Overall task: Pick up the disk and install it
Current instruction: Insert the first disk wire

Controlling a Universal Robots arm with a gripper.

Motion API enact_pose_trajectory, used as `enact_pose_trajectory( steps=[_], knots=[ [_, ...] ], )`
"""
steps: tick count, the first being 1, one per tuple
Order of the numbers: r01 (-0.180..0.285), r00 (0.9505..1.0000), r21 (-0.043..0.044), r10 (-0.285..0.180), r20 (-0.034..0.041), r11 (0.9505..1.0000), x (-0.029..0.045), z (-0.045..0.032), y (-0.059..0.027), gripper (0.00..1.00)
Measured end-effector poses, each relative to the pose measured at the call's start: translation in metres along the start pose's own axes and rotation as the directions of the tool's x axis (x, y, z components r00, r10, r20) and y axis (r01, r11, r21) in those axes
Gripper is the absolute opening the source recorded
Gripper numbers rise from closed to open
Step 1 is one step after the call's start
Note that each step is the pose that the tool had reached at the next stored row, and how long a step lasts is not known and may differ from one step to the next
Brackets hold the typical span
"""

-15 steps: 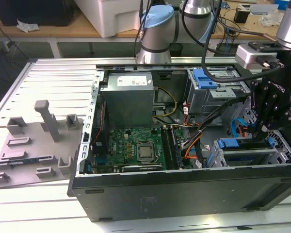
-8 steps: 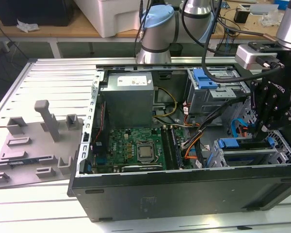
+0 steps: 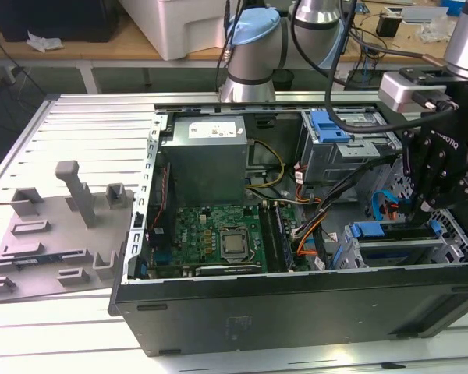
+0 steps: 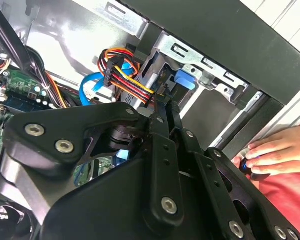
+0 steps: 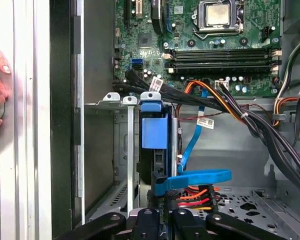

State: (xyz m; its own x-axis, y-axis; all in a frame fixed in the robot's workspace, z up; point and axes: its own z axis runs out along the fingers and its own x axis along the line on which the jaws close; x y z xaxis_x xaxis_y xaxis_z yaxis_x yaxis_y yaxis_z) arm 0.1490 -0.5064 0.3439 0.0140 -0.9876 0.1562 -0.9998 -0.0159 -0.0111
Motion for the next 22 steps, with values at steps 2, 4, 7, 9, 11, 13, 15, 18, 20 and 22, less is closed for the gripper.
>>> enact_pose_trajectory(
  steps=[2, 4, 7, 9, 11, 13, 15, 18, 20, 22],
  knots=[
    [0.008, 1.0000, 0.0012, -0.008, 0.0001, 1.0000, 0.0000, 0.0000, 0.0010, 0.17],
    [0.010, 1.0000, 0.0015, -0.010, -0.0001, 1.0000, 0.0000, 0.0000, 0.0010, 0.17],
    [0.011, 0.9999, 0.0017, -0.011, -0.0002, 0.9999, -0.0001, 0.0002, 0.0011, 0.17],
    [0.011, 0.9999, 0.0017, -0.011, -0.0001, 0.9999, 0.0000, 0.0004, 0.0011, 0.17],
    [0.012, 0.9999, 0.0019, -0.012, 0.0001, 0.9999, -0.0001, 0.0005, 0.0002, 0.17],
    [0.013, 0.9999, 0.0020, -0.013, -0.0003, 0.9999, 0.0000, 0.0005, -0.0003, 0.17],
    [0.016, 0.9999, 0.0025, -0.016, -0.0005, 0.9999, 0.0000, 0.0006, -0.0005, 0.17],
    [0.018, 0.9998, 0.0028, -0.018, -0.0008, 0.9998, -0.0001, 0.0009, -0.0005, 0.17],
    [0.020, 0.9998, 0.0031, -0.020, -0.0010, 0.9998, -0.0001, 0.0010, -0.0002, 0.17],
    [0.021, 0.9998, 0.0033, -0.021, -0.0011, 0.9998, 0.0000, 0.0011, 0.0001, 0.17]
  ],
)
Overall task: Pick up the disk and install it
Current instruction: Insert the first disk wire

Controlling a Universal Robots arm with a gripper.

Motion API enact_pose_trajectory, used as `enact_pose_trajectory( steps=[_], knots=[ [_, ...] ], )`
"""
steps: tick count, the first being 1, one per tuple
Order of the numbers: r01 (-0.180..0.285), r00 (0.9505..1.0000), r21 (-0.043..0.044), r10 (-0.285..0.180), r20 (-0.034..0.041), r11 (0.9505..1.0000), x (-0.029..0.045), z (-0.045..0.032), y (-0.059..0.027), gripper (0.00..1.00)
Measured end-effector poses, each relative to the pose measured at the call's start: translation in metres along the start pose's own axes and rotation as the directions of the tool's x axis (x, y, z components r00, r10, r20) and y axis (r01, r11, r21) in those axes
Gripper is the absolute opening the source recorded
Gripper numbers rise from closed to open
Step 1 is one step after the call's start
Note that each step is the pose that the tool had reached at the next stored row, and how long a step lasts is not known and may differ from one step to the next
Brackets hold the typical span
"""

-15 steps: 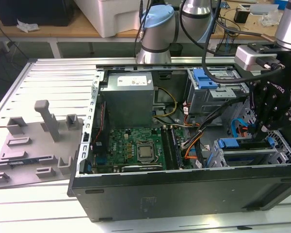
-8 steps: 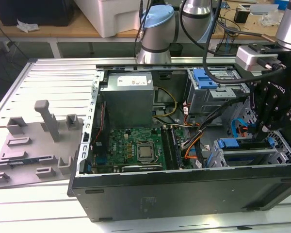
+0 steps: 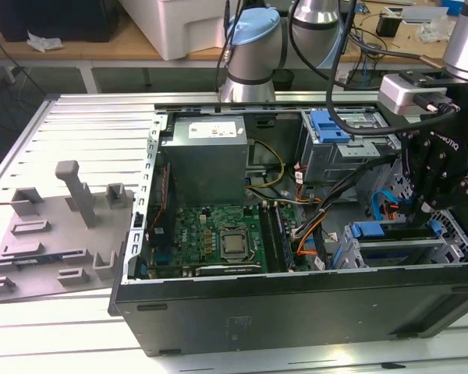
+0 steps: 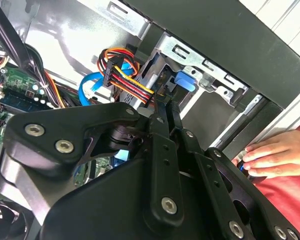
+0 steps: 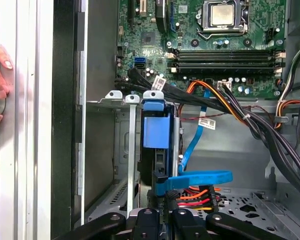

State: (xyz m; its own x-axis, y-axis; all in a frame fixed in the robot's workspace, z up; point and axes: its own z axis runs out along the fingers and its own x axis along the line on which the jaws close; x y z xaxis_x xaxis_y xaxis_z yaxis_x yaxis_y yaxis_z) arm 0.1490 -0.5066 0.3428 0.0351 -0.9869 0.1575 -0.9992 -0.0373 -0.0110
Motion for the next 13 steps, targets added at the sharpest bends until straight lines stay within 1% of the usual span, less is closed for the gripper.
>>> enact_pose_trajectory(
  steps=[10, 13],
  knots=[
    [0.000, 1.0000, 0.0001, 0.000, -0.0002, 1.0000, 0.0015, 0.0002, 0.0010, 0.17],
    [-0.003, 1.0000, -0.0004, 0.003, -0.0001, 1.0000, 0.0008, 0.0004, 0.0010, 0.17]
  ],
)
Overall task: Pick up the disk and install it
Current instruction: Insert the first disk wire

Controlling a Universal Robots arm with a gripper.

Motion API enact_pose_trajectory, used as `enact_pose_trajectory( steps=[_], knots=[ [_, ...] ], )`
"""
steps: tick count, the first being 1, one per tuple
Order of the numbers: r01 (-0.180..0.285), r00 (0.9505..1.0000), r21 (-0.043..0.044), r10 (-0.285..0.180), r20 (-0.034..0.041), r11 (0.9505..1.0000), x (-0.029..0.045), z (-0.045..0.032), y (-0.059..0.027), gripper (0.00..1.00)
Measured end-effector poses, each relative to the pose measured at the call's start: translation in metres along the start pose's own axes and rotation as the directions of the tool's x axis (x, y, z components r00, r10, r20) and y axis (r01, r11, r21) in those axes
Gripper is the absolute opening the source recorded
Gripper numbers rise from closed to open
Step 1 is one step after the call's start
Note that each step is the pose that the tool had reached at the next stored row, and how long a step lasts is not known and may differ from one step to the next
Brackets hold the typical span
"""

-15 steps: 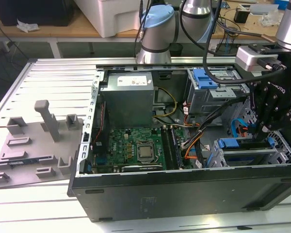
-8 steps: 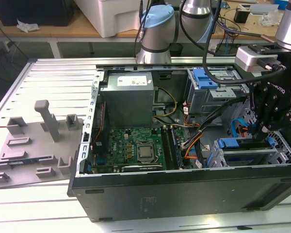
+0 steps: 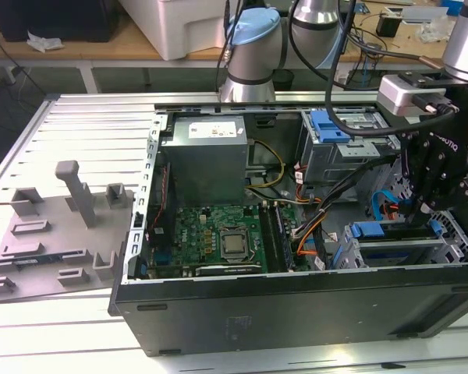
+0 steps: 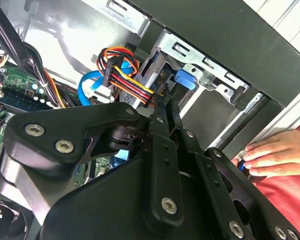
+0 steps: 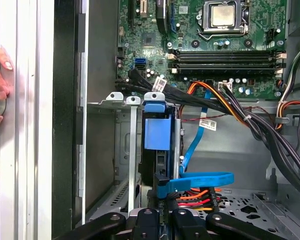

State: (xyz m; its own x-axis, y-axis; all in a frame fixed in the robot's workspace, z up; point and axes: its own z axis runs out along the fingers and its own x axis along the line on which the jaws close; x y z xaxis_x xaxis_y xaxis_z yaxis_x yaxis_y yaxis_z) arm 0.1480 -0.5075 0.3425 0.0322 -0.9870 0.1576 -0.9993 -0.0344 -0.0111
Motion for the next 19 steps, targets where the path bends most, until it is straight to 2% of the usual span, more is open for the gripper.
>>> enact_pose_trajectory(
  steps=[19],
  knots=[
    [-0.007, 1.0000, -0.0011, 0.007, -0.0001, 1.0000, -0.0011, 0.0001, -0.0001, 0.17]
  ],
)
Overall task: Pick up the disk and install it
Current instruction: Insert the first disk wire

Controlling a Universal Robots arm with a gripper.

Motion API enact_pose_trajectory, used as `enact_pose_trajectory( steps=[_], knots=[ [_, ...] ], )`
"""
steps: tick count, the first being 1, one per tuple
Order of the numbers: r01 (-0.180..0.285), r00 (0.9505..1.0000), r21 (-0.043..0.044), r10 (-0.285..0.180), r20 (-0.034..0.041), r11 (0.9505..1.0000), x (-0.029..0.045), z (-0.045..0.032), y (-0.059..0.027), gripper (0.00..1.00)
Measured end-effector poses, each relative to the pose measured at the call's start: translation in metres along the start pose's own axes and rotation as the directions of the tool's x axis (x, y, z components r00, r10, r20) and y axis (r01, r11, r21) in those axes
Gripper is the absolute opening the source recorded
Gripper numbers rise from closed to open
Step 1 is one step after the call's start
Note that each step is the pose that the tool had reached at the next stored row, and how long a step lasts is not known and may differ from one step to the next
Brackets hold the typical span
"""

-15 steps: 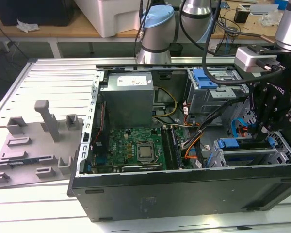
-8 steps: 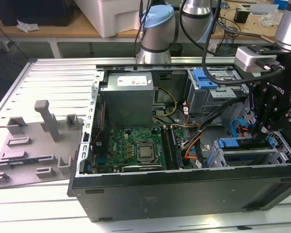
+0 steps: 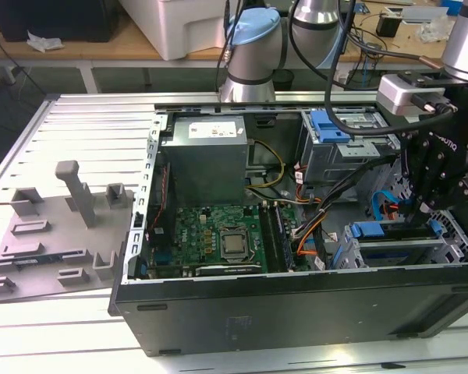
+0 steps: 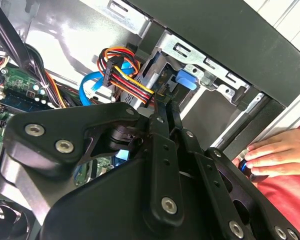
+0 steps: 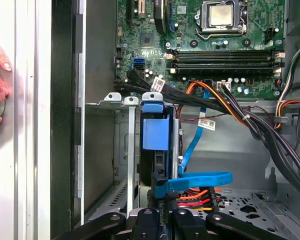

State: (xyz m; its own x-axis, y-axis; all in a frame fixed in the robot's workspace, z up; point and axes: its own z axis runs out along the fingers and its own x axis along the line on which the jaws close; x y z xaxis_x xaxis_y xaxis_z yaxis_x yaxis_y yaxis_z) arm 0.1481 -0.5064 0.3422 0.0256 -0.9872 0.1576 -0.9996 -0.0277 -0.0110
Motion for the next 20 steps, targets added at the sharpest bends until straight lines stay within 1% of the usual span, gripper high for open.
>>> enact_pose_trajectory(
  steps=[20],
  knots=[
    [-0.008, 1.0000, -0.0012, 0.008, -0.0001, 1.0000, 0.0000, 0.0000, -0.0007, 0.17]
  ],
)
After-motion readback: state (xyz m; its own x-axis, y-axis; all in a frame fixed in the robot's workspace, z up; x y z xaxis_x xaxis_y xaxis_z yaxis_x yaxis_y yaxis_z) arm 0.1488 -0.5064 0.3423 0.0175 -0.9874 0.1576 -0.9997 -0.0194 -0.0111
